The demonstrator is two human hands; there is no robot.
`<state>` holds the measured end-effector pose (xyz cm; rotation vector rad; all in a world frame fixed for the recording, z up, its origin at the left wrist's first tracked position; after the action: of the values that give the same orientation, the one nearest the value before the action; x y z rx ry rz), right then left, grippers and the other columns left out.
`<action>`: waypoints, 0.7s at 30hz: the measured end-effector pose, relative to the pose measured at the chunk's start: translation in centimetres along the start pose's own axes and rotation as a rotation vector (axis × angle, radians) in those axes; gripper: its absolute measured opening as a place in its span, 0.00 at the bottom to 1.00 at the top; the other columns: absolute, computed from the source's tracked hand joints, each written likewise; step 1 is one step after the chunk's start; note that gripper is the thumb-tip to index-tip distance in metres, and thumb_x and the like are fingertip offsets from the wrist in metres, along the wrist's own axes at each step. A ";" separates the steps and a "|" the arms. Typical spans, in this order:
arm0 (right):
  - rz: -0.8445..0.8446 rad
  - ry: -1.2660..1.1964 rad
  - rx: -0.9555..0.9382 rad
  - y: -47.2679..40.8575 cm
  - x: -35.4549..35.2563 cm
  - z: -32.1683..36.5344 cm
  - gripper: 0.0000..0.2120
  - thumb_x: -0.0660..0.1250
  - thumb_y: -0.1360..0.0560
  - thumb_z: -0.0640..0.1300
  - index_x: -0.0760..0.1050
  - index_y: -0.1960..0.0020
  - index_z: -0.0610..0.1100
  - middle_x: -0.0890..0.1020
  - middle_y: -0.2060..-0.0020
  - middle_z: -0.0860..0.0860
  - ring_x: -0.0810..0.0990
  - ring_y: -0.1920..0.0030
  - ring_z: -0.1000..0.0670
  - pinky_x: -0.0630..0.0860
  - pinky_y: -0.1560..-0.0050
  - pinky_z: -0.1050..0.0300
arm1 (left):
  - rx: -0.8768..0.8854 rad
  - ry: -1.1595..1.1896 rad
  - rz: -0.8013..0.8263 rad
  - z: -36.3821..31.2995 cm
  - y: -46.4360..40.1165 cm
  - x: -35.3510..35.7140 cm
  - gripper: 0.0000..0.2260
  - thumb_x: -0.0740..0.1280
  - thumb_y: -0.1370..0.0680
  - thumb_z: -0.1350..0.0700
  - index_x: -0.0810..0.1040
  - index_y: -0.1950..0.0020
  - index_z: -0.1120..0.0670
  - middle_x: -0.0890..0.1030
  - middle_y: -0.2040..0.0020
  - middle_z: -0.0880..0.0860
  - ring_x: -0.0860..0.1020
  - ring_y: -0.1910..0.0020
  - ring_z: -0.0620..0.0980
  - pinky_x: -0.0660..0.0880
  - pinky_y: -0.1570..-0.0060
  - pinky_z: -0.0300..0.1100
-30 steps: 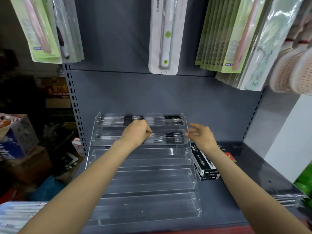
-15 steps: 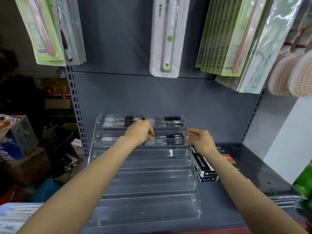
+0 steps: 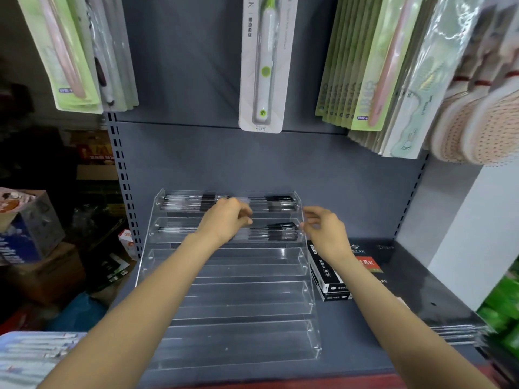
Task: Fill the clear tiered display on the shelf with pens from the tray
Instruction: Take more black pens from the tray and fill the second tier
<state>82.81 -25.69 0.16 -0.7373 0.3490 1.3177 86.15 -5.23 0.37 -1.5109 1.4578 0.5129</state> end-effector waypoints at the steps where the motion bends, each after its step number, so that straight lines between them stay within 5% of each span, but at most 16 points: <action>1: -0.009 -0.002 -0.027 0.2 0.0 0.4 0.16 0.64 0.24 0.36 0.74 0.37 0.42 0.79 0.43 0.46 0.76 0.48 0.53 0.69 0.44 0.67 | 0.003 0.080 -0.061 -0.3 0.6 -0.3 0.12 0.68 0.24 0.56 0.79 0.42 0.53 0.83 0.50 0.51 0.79 0.49 0.49 0.75 0.43 0.48; 5: 0.048 -0.081 -0.125 1.7 1.4 2.4 0.12 0.63 0.23 0.37 0.77 0.41 0.44 0.81 0.47 0.50 0.76 0.54 0.56 0.68 0.55 0.77 | 0.013 0.195 -0.223 -1.0 4.2 -0.9 0.09 0.68 0.24 0.57 0.79 0.45 0.53 0.81 0.57 0.47 0.80 0.57 0.46 0.77 0.50 0.41; 9: 0.157 -0.144 -0.202 4.1 4.5 4.6 0.11 0.64 0.24 0.37 0.78 0.42 0.43 0.81 0.48 0.49 0.77 0.53 0.56 0.69 0.55 0.77 | -0.083 0.238 -0.306 0.6 9.4 -1.7 0.07 0.66 0.23 0.59 0.79 0.47 0.52 0.79 0.58 0.43 0.77 0.59 0.38 0.70 0.58 0.22; 16: 0.374 -0.172 -0.291 12.5 14.0 11.5 0.11 0.63 0.24 0.35 0.79 0.44 0.41 0.82 0.47 0.47 0.78 0.51 0.54 0.70 0.48 0.70 | -0.323 0.190 -0.390 8.7 21.8 -6.6 0.08 0.64 0.22 0.61 0.80 0.46 0.57 0.81 0.55 0.50 0.77 0.55 0.46 0.69 0.60 0.28; 21: 0.577 -0.147 -0.307 21.0 24.4 17.4 0.12 0.61 0.22 0.38 0.76 0.40 0.41 0.80 0.43 0.46 0.78 0.44 0.49 0.71 0.44 0.63 | -0.514 0.075 -0.292 18.6 32.1 -10.0 0.09 0.64 0.21 0.57 0.79 0.44 0.57 0.81 0.53 0.53 0.78 0.53 0.51 0.67 0.57 0.35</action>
<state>65.76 5.52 -8.41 -0.8206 0.2500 1.9915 59.81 20.40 -10.80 -2.1271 1.1789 0.6911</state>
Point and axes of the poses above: each hand's wrist, its own y-axis away from the middle knuckle, its own x-axis out of the palm, z = x × y, the point moved 5 cm from there along -y, towards the middle knuckle
